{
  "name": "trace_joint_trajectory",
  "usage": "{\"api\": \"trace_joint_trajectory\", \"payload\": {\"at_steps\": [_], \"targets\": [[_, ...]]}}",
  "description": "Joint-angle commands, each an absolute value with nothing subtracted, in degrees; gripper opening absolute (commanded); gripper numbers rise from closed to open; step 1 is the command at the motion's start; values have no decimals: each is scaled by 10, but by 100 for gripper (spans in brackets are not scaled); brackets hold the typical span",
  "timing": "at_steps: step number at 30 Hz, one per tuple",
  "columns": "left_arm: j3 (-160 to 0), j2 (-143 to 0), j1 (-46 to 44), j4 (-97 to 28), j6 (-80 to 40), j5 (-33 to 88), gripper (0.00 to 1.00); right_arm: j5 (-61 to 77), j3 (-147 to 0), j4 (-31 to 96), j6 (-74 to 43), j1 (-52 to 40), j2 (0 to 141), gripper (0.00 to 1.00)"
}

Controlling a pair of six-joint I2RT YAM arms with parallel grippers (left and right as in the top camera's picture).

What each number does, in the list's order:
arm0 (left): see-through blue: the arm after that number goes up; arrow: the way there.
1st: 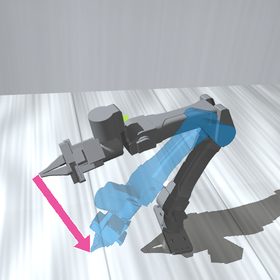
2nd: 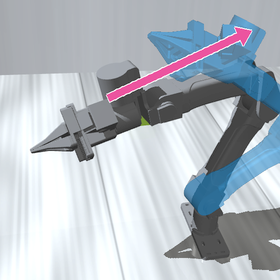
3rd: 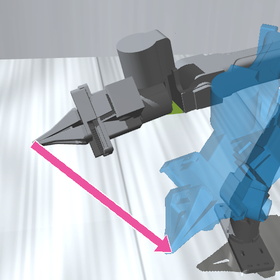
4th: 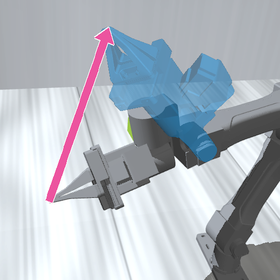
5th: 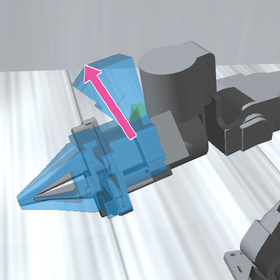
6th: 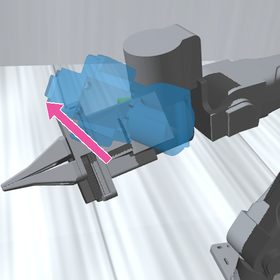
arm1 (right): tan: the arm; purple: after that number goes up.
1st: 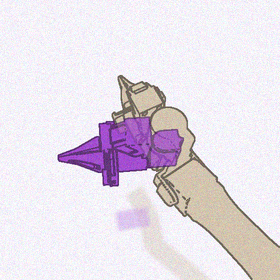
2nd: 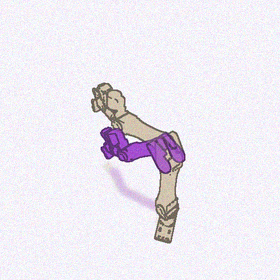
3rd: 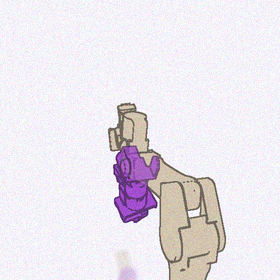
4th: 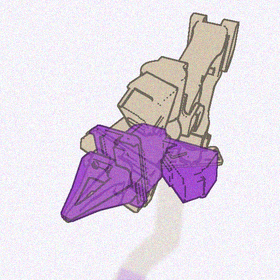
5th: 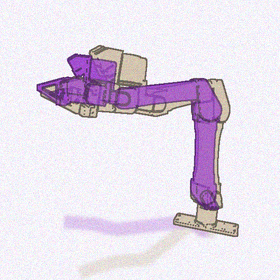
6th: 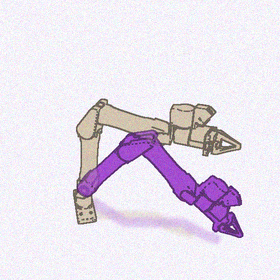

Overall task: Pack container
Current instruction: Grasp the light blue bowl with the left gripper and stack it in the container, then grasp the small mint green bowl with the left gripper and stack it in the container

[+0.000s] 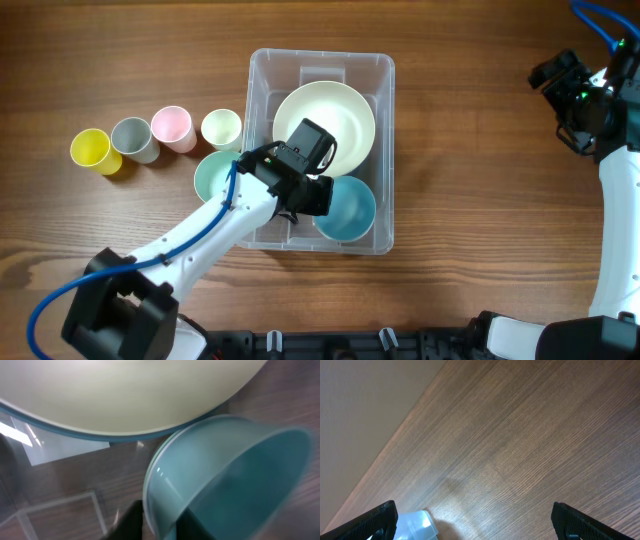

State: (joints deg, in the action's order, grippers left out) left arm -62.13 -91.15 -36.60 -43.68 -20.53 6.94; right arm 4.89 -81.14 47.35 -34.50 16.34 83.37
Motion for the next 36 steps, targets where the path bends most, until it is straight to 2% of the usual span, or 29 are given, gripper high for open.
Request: {"api": "trace_joint_trajectory", "payload": {"at_steps": [1,2,3,6,8,14,19,21,23,29,30,36], "targets": [[-662,-862,-359,-492,-201,63,55,51,-816,472,-349,163,839,100],[-677,-840,-352,-522,-201,37,61,51,-816,472,-349,163,839,100],[-686,-819,-343,-544,-202,13,62,51,-816,472,-349,163,839,100],[-690,-745,-294,-597,-235,-82,78,51,-816,472,-349,163,839,100],[-690,-707,-225,-627,-261,-103,83,51,-816,472,-349,163,839,100],[-651,-728,-35,-640,-305,-51,82,51,-816,472,-349,163,839,100],[-568,-808,27,-558,-280,24,80,51,-816,472,-349,163,839,100],[-548,-861,28,-513,-272,34,76,51,-816,472,-349,163,839,100],[-546,-904,28,-498,-272,34,64,51,-816,472,-349,163,839,100],[-546,-973,28,-473,-272,27,7,51,-816,472,-349,163,839,100],[-547,-969,28,-475,-272,25,4,51,-816,472,-349,163,839,100],[-549,-882,28,-559,-295,-5,4,51,-816,472,-349,163,839,100]]}}
